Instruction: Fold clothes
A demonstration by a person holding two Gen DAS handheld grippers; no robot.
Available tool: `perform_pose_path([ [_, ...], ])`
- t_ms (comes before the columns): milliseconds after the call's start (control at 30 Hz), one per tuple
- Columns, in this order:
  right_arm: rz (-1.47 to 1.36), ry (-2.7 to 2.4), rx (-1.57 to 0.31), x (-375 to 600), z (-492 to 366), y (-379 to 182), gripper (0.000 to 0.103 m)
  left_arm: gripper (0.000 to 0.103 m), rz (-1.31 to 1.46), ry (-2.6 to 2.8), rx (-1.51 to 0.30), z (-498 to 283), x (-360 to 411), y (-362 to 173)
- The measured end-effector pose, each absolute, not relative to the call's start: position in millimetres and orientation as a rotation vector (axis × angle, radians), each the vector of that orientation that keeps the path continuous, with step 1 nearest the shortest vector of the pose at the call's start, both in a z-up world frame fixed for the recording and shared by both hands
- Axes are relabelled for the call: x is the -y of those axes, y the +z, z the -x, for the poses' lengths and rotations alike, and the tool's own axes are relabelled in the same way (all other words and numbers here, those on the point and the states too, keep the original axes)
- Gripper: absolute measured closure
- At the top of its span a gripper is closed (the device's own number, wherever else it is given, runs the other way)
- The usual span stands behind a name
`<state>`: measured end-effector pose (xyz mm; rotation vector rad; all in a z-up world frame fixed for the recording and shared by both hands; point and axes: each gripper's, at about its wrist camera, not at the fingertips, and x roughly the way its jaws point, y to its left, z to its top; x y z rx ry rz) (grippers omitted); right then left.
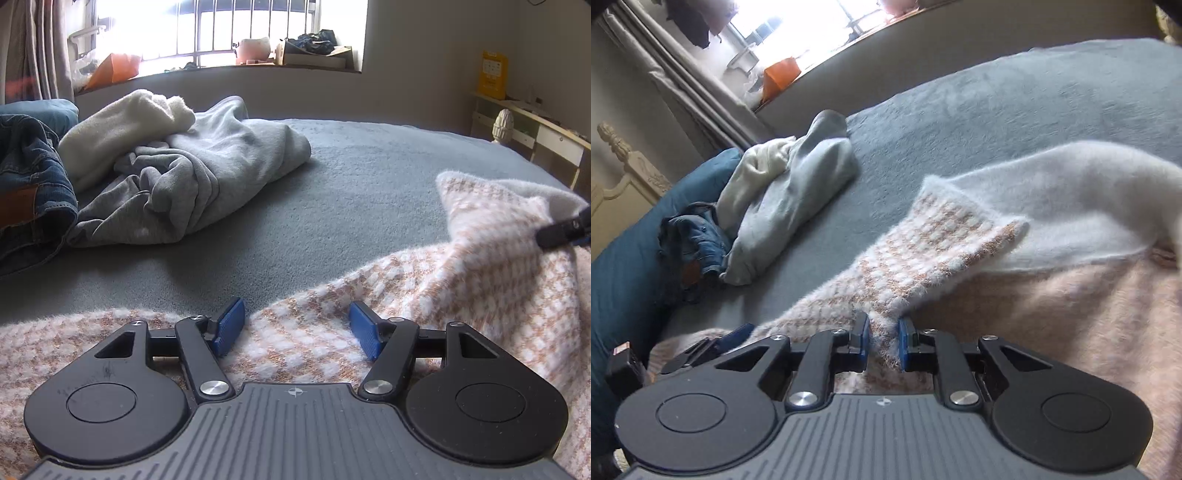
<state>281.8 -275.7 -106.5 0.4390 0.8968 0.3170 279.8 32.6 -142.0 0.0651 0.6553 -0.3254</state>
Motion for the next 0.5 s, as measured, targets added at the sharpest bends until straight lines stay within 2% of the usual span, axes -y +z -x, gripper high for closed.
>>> perform_pose_path([
  [233,-0.460,0.231,-0.957,287,-272,-128,0.088,0.038,-0.067,-0.320,-0.672,-285,-32,-140],
  [500,-0.429,0.220,-0.959,285,-264,-128,0.088,0.033,-0.089,-0.292,-0.669,-285,-29,-142],
])
